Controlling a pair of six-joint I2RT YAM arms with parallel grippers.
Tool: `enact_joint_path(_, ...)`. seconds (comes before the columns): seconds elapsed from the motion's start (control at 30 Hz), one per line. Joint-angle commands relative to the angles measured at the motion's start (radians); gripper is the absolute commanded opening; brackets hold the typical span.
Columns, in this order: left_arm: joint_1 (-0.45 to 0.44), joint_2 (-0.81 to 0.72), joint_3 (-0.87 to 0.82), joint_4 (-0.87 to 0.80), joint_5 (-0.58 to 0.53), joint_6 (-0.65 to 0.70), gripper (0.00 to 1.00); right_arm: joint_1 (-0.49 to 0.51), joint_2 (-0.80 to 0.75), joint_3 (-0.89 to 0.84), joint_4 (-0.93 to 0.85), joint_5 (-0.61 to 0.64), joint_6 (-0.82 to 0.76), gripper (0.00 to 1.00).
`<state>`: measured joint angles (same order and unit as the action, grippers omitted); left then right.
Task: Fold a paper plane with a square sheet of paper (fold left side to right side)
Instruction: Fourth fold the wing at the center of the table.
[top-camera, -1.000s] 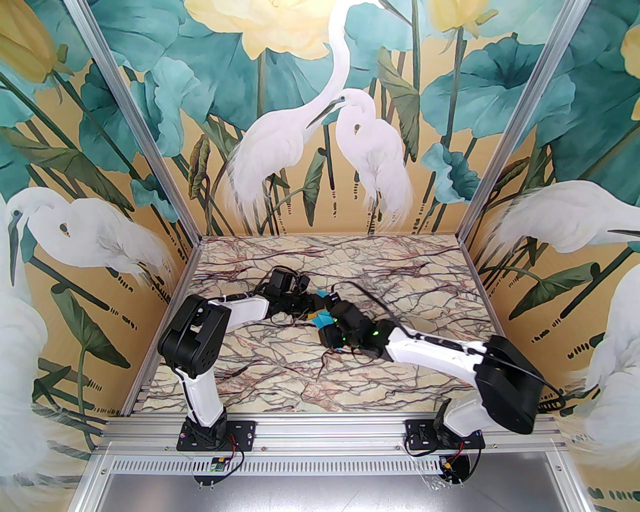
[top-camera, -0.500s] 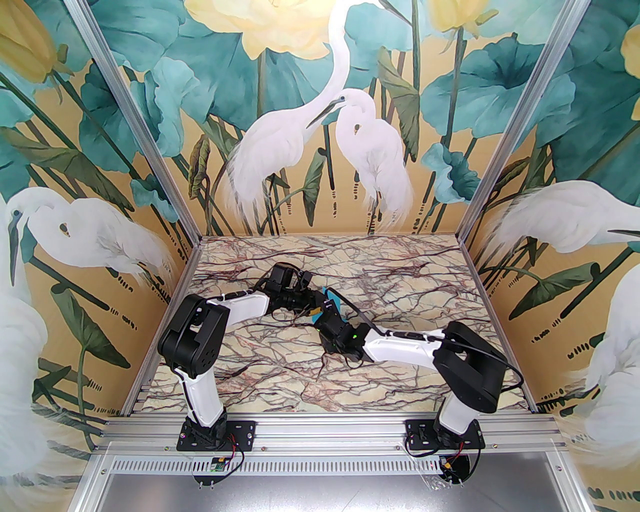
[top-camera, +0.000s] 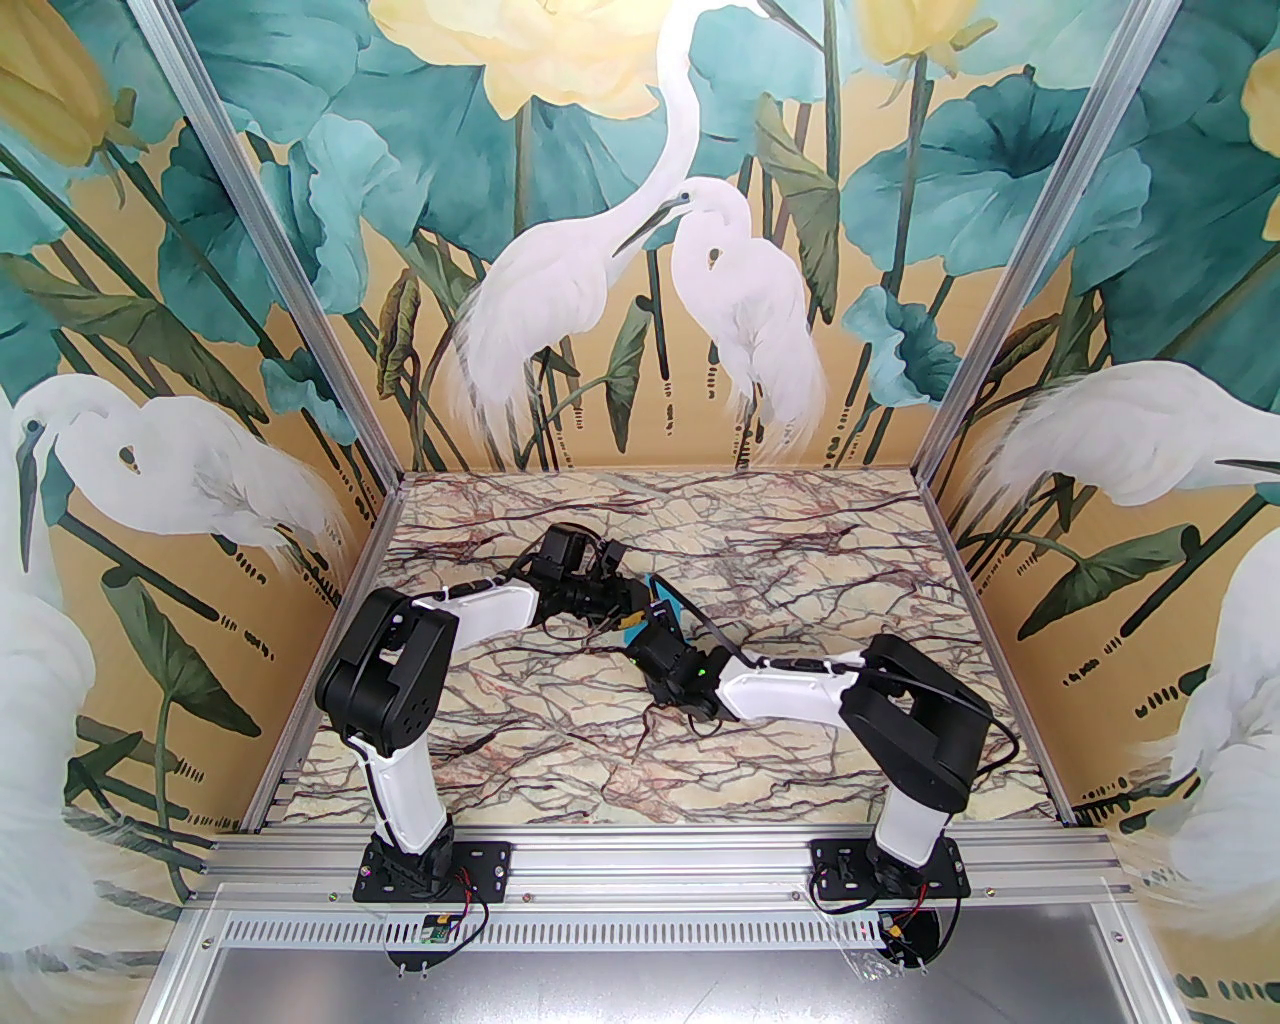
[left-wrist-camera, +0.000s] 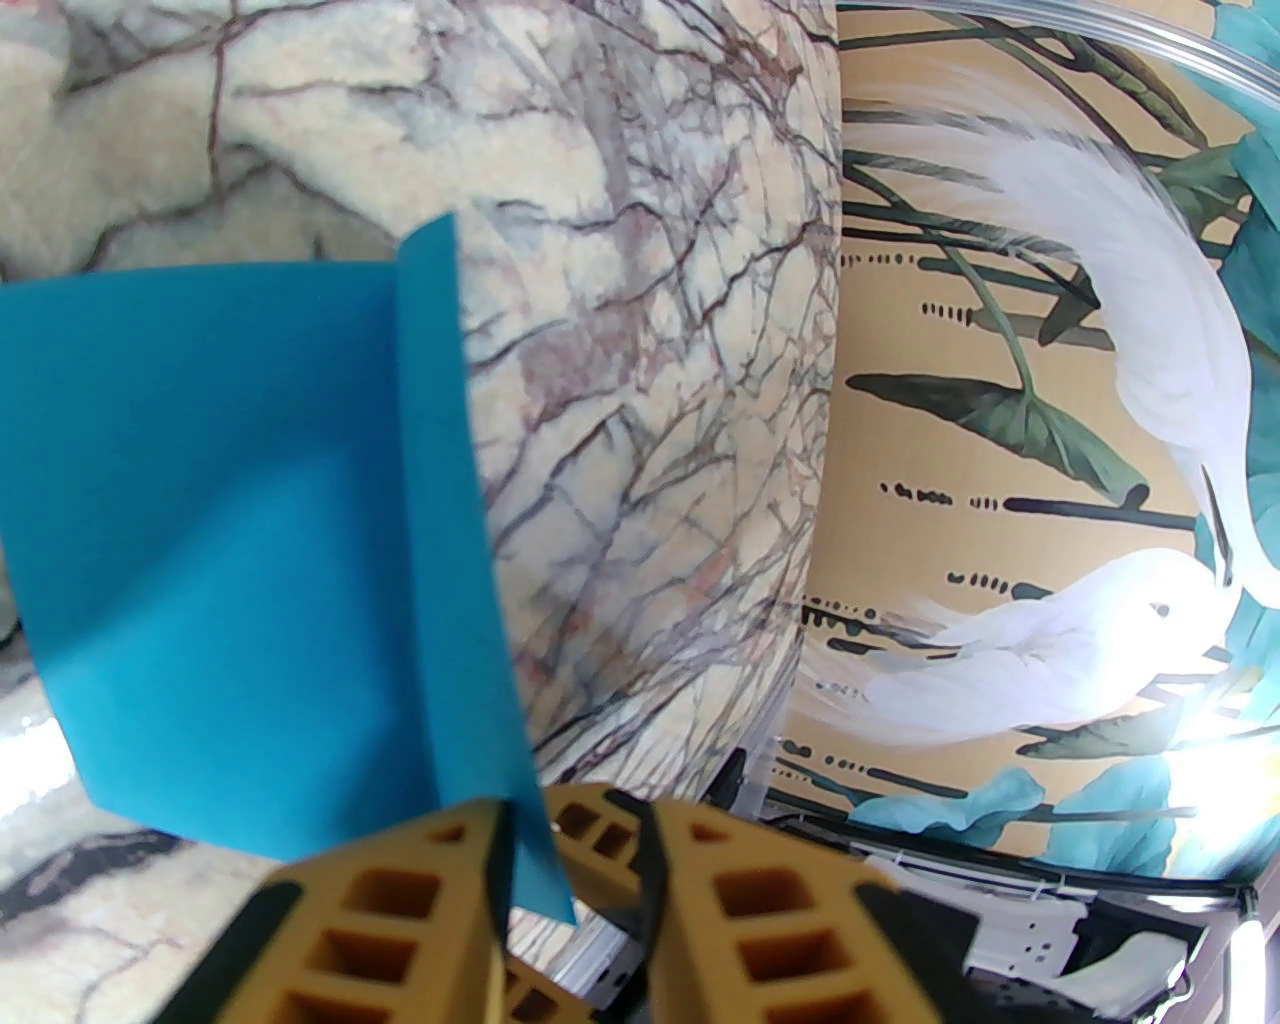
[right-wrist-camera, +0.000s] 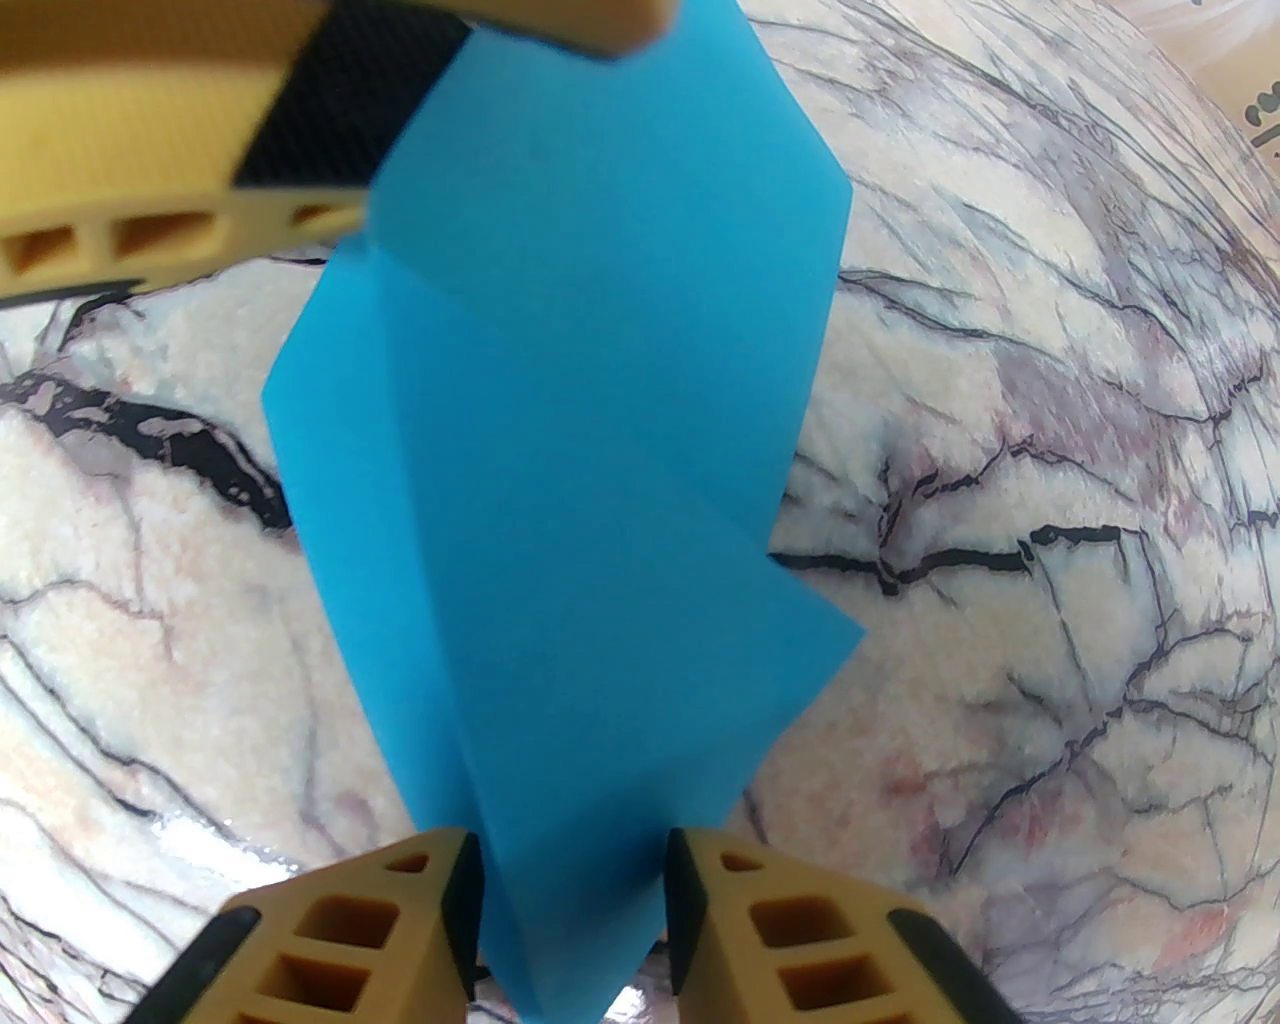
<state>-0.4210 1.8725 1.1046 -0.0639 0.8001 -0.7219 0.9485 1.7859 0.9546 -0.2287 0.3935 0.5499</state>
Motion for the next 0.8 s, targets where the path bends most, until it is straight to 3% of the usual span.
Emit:
enact_joint_path(0.0,0.007,0.016,0.022,-0.026,0.021,0.016,0.30,-0.005,0.022,0.023,0.015,0.001,0.012,0.32)
enact_joint_path(0.33,0.011,0.010,0.017,-0.031,0.012,0.018,0.32,-0.008,0.024,0.011,0.028,-0.026,0.013,0.19)
enact_joint_path(0.77,0.082,-0.035,0.012,-0.064,0.022,0.047,0.55,-0.020,0.036,-0.030,0.068,-0.074,0.033,0.10)
